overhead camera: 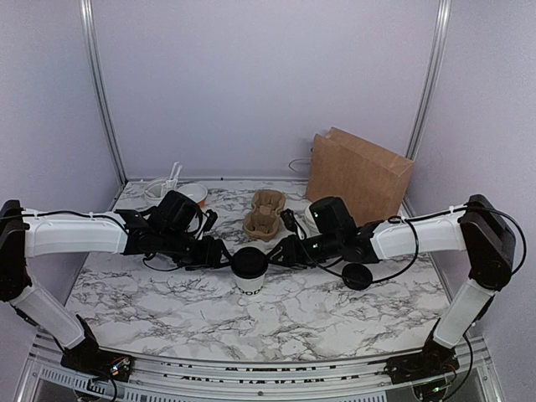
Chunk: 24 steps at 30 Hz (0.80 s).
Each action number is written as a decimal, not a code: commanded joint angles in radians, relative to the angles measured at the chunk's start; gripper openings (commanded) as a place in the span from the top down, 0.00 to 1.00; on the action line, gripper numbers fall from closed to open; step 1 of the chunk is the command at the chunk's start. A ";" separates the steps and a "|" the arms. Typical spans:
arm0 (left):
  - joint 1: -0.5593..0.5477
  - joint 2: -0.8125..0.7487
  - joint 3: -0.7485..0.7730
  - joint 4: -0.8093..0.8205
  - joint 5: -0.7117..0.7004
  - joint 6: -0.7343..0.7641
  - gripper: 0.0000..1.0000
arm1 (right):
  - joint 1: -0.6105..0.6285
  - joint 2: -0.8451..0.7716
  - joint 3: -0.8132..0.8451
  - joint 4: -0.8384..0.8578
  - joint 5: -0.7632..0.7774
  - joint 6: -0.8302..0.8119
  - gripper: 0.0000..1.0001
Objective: Pack the takeout coffee
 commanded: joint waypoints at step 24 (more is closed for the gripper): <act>0.000 0.040 -0.085 0.031 -0.009 -0.008 0.34 | 0.020 -0.040 -0.091 -0.047 0.090 0.051 0.74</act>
